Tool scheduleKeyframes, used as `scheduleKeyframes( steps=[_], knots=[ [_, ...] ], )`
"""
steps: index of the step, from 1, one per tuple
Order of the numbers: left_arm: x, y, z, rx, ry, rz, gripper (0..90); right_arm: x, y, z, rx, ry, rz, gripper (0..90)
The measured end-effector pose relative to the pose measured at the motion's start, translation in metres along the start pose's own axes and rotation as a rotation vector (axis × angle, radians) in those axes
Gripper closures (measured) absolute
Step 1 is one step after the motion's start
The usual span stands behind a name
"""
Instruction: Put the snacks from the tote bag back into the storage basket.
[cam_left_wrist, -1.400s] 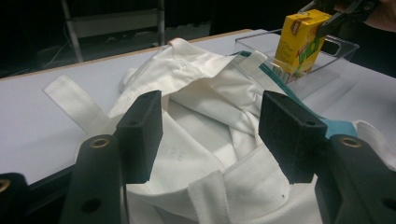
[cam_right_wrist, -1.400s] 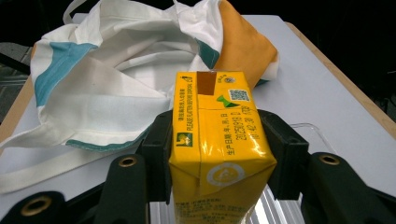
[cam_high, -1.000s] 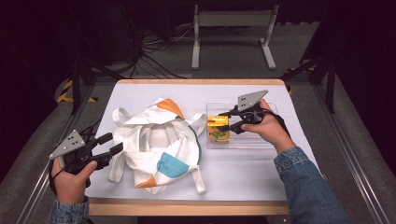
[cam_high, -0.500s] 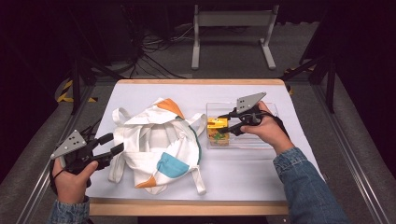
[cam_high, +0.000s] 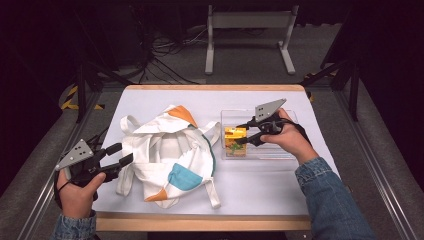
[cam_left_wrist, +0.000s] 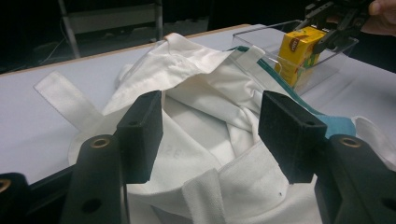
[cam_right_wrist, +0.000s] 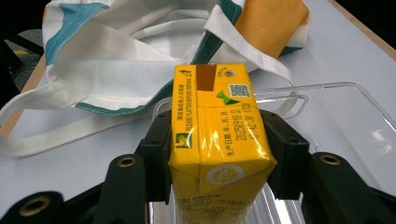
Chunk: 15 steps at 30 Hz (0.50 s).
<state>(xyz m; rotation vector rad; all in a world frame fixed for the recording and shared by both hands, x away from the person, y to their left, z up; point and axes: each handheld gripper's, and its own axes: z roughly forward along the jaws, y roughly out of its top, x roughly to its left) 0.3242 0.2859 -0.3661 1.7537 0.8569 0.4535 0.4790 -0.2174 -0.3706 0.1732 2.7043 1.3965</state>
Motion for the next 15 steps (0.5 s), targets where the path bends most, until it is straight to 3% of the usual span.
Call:
scheduleKeyframes(
  steps=[15],
  knots=[
    [-0.0002, 0.0000, 0.0008, 0.005, -0.002, -0.003, 41.0, -0.0009, -0.0077, -0.0055, 0.026, 0.008, 0.011, 50.4]
  ],
)
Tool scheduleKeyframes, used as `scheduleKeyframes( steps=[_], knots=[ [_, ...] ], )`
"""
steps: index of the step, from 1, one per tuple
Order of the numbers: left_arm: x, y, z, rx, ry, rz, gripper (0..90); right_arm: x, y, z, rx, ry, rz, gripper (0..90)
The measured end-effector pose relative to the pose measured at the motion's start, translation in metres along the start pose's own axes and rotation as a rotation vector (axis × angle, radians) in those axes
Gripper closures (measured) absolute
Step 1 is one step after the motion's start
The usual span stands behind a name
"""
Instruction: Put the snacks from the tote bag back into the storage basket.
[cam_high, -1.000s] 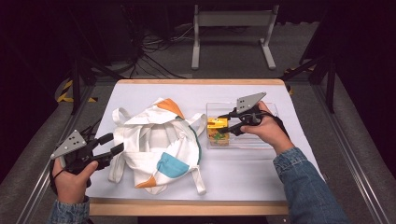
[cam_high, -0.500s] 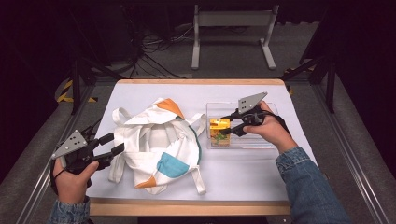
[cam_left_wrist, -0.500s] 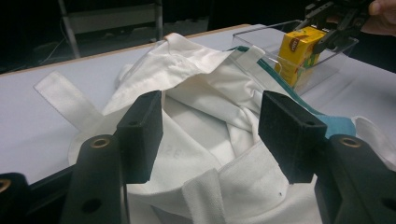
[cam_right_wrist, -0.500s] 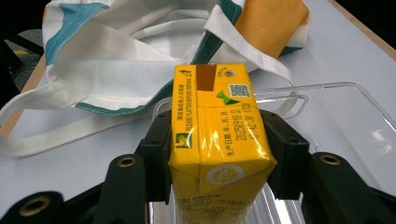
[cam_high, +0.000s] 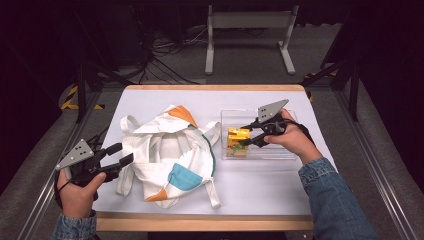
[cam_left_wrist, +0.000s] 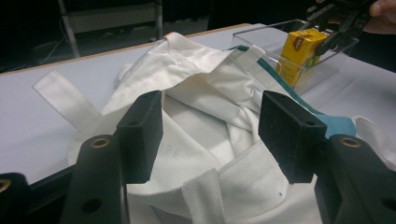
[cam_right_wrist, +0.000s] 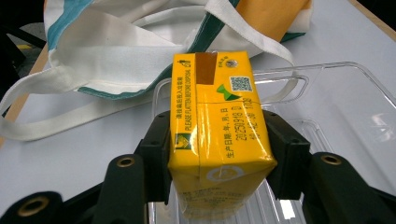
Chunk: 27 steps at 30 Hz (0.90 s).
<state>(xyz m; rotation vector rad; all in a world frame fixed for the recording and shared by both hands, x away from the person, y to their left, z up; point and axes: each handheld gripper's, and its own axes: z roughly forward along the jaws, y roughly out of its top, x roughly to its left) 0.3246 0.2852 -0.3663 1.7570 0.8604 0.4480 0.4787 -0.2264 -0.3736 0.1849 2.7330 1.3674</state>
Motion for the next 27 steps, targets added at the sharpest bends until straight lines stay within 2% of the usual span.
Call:
scheduleKeyframes(
  steps=[4, 9, 13, 15, 22, 25, 27],
  knots=[
    [0.000, 0.000, 0.001, 0.002, 0.000, 0.003, 40.9, 0.001, 0.001, -0.001, 0.007, -0.009, -0.003, 48.2],
    [0.001, 0.000, 0.002, 0.000, -0.002, 0.004, 41.0, 0.003, 0.002, -0.005, -0.021, -0.021, 0.020, 38.5],
    [0.001, 0.001, 0.003, 0.000, -0.003, 0.002, 40.9, 0.008, 0.008, -0.010, -0.027, -0.059, 0.056, 28.6],
    [0.001, 0.001, 0.003, 0.003, -0.004, 0.002, 40.7, 0.011, 0.012, -0.015, -0.020, -0.081, 0.057, 27.9],
    [0.001, 0.003, 0.006, 0.002, -0.010, 0.006, 39.8, 0.030, 0.030, -0.035, -0.065, -0.140, 0.051, 21.9],
    [0.002, 0.003, 0.008, 0.002, -0.010, 0.004, 38.8, 0.040, 0.035, -0.046, -0.099, -0.175, 0.065, 20.8],
    [0.002, 0.003, 0.008, 0.000, -0.009, 0.003, 37.6, 0.050, 0.037, -0.055, -0.134, -0.199, 0.096, 20.0]
  ],
)
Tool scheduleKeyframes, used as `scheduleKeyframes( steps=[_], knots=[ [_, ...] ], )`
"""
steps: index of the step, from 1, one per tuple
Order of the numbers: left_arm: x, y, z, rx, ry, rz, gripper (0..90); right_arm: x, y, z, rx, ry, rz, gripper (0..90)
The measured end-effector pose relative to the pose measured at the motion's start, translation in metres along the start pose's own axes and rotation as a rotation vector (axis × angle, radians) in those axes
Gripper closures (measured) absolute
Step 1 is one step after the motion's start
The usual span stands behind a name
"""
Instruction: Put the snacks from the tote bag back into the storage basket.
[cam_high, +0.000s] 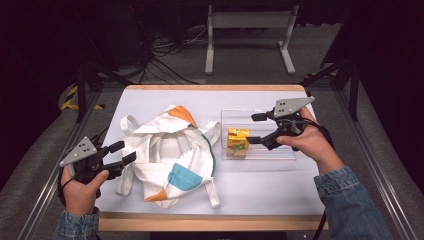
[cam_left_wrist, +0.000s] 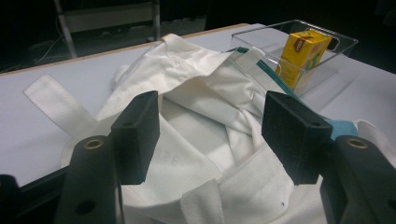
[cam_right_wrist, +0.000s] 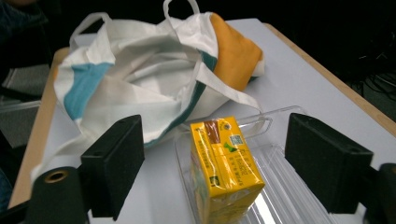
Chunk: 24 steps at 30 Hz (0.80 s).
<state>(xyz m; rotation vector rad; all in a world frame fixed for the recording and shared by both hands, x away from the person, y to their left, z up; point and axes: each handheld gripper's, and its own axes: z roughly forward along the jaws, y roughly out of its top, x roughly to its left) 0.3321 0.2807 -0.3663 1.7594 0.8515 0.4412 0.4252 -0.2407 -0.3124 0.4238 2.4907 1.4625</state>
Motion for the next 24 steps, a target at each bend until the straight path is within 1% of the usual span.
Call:
scheduleKeyframes(
  steps=[1, 3, 4, 5, 6, 8, 10, 12, 13, 14, 15, 16, 17, 19, 20, 21, 22, 23, 24],
  knots=[
    [0.000, 0.000, 0.000, 0.003, 0.002, -0.001, 37.1, 0.002, 0.000, -0.004, -0.006, -0.013, 0.000, 20.0],
    [0.000, -0.001, 0.000, 0.003, 0.003, -0.005, 36.8, 0.007, 0.000, -0.012, -0.020, -0.044, 0.019, 20.0],
    [0.000, -0.001, 0.000, 0.006, 0.002, -0.010, 36.5, 0.008, 0.000, -0.016, -0.022, -0.061, 0.020, 20.0],
    [0.000, -0.001, 0.000, 0.006, 0.002, -0.010, 36.0, 0.010, -0.001, -0.021, -0.027, -0.085, 0.020, 20.0],
    [0.000, -0.001, -0.001, 0.008, 0.002, -0.002, 35.6, 0.011, -0.002, -0.025, -0.034, -0.098, 0.031, 20.0],
    [0.000, -0.002, -0.002, 0.008, 0.007, -0.007, 34.9, 0.014, -0.004, -0.032, -0.050, -0.116, 0.055, 20.0],
    [0.000, -0.002, -0.003, 0.008, 0.008, -0.008, 34.5, 0.017, -0.006, -0.039, -0.060, -0.122, 0.064, 20.0],
    [0.000, -0.002, -0.003, 0.012, 0.010, -0.008, 34.1, 0.021, -0.009, -0.047, -0.065, -0.148, 0.073, 20.0],
    [0.000, -0.002, -0.003, 0.012, 0.010, -0.008, 34.0, 0.021, -0.009, -0.047, -0.065, -0.148, 0.073, 20.0],
    [0.000, -0.003, -0.004, 0.014, 0.012, -0.007, 33.9, 0.024, -0.012, -0.056, -0.066, -0.173, 0.081, 20.0],
    [0.000, -0.003, -0.004, 0.014, 0.012, -0.009, 33.9, 0.024, -0.012, -0.056, -0.066, -0.173, 0.081, 20.0],
    [0.001, -0.003, -0.004, 0.014, 0.015, -0.008, 33.7, 0.025, -0.014, -0.060, -0.062, -0.195, 0.083, 20.0],
    [0.001, -0.004, -0.003, 0.011, 0.014, -0.012, 33.6, 0.027, -0.016, -0.065, -0.059, -0.222, 0.089, 20.0],
    [0.001, -0.004, -0.004, 0.017, 0.015, -0.011, 33.2, 0.029, -0.023, -0.075, -0.059, -0.268, 0.117, 20.0],
    [0.001, -0.004, -0.004, 0.019, 0.014, -0.007, 33.3, 0.030, -0.026, -0.077, -0.060, -0.282, 0.117, 20.0],
    [0.002, -0.004, -0.003, 0.019, 0.015, -0.005, 33.2, 0.032, -0.031, -0.081, -0.075, -0.294, 0.122, 20.0],
    [0.002, -0.005, -0.003, 0.024, 0.018, -0.001, 33.1, 0.032, -0.034, -0.083, -0.088, -0.296, 0.131, 19.9],
    [0.002, -0.005, -0.004, 0.024, 0.021, 0.000, 32.7, 0.034, -0.042, -0.086, -0.113, -0.306, 0.142, 18.5],
    [0.003, -0.006, -0.003, 0.021, 0.024, 0.001, 32.5, 0.035, -0.046, -0.086, -0.119, -0.316, 0.142, 18.1]
  ],
)
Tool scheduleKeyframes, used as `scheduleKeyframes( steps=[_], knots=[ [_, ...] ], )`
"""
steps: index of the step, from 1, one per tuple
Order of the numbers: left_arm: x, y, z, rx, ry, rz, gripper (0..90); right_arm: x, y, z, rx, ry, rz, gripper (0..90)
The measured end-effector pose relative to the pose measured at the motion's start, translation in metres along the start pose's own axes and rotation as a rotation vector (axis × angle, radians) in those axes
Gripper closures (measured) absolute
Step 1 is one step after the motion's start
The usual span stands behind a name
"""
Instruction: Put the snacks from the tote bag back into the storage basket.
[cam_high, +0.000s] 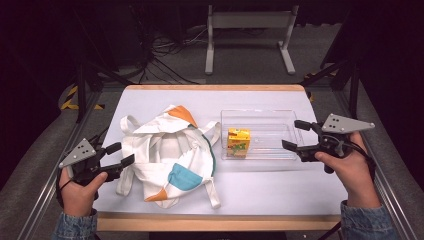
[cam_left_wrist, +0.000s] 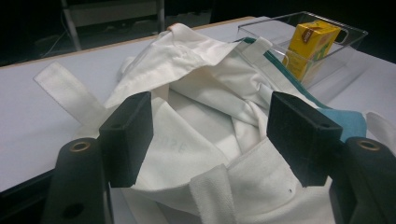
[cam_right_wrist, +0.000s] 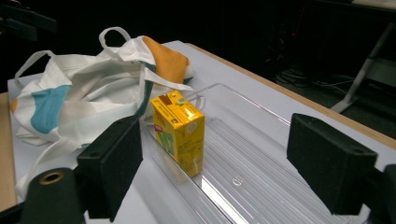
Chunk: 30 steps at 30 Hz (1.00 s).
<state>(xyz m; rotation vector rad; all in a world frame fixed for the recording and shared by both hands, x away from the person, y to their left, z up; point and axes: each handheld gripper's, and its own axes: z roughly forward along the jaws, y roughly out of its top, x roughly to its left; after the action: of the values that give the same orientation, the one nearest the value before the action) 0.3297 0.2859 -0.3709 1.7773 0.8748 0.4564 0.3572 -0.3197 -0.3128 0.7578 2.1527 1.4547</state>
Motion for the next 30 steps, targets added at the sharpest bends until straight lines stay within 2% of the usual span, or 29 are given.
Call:
scheduleKeyframes(
  steps=[2, 4, 8, 14, 17, 20, 22, 23, 24, 30],
  knots=[
    [0.001, -0.001, 0.000, 0.005, 0.004, -0.001, 31.6, 0.000, -0.008, -0.002, -0.010, -0.019, 0.001, 18.1],
    [0.002, -0.002, 0.000, 0.004, 0.004, -0.001, 31.5, -0.002, -0.014, 0.000, 0.018, -0.021, 0.007, 18.1],
    [0.004, -0.005, 0.002, 0.002, 0.006, -0.009, 30.4, -0.004, -0.025, 0.003, 0.024, -0.047, 0.017, 18.1],
    [0.006, -0.007, 0.003, 0.000, 0.006, -0.011, 28.9, -0.005, -0.039, 0.011, -0.027, -0.102, 0.044, 18.1],
    [0.007, -0.009, 0.004, -0.004, 0.005, -0.013, 29.1, -0.006, -0.050, 0.017, -0.061, -0.115, 0.084, 18.0],
    [0.009, -0.011, 0.005, -0.008, 0.002, -0.020, 28.8, -0.007, -0.060, 0.021, -0.075, -0.156, 0.076, 17.9],
    [0.009, -0.011, 0.006, -0.003, 0.006, -0.022, 28.6, -0.007, -0.062, 0.022, -0.076, -0.152, 0.075, 17.0],
    [0.009, -0.012, 0.006, -0.004, 0.007, -0.020, 28.3, -0.007, -0.065, 0.024, -0.080, -0.135, 0.084, 16.7],
    [0.009, -0.012, 0.006, -0.010, 0.005, -0.023, 28.1, -0.007, -0.067, 0.026, -0.063, -0.131, 0.089, 16.3],
    [0.010, -0.013, 0.005, -0.031, -0.005, -0.024, 27.4, -0.008, -0.067, 0.024, -0.073, -0.151, 0.094, 15.3]
  ],
)
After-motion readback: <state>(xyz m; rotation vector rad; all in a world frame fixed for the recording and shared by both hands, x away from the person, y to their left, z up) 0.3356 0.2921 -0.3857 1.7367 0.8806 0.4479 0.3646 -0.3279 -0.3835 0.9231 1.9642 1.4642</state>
